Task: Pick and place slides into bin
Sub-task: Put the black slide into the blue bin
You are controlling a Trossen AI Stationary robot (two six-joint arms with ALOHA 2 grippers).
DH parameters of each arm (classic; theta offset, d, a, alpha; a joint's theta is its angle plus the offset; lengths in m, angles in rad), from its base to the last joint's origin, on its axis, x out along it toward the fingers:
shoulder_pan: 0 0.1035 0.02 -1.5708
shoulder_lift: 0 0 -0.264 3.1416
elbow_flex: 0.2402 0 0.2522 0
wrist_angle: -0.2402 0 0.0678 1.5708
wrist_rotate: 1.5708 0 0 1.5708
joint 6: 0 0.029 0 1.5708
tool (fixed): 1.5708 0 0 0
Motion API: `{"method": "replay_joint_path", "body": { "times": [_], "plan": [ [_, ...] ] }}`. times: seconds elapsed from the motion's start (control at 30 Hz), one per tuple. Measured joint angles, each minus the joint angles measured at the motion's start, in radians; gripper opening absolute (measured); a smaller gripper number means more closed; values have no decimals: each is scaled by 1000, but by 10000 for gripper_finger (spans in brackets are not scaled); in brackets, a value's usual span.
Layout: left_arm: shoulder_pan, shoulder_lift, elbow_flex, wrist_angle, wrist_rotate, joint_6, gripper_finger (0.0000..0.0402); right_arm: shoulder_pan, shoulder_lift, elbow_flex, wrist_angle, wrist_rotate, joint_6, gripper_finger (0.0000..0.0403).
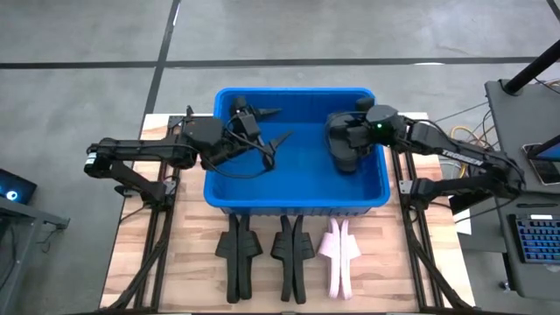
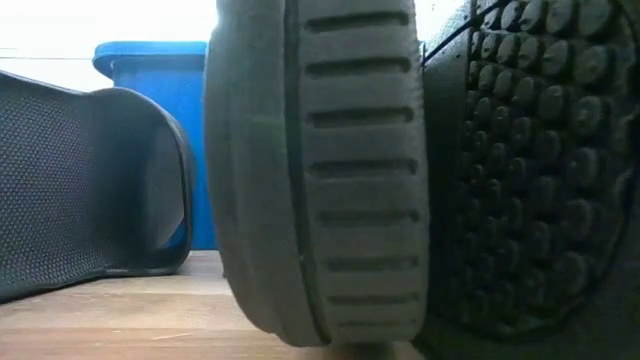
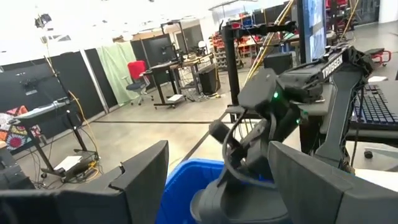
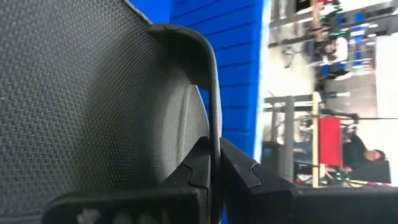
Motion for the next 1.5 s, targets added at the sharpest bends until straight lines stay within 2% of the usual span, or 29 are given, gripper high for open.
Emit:
{"method": "replay_joint_path", "body": {
  "times": [0.77, 1.13, 1.4, 1.5],
  "plan": [
    [-1, 29, -29, -1, 1, -2, 259, -107, 261, -15, -5, 14, -359, 8],
    [-5, 29, -30, -2, 1, -2, 259, -129, 311, -15, -60, 98, -370, 12],
    [-5, 29, -32, -1, 1, -1, 259, -129, 306, -13, -67, 210, -333, 43],
    [-5, 29, -33, -2, 1, -1, 259, -129, 301, -13, -67, 215, -333, 54]
  ]
}}
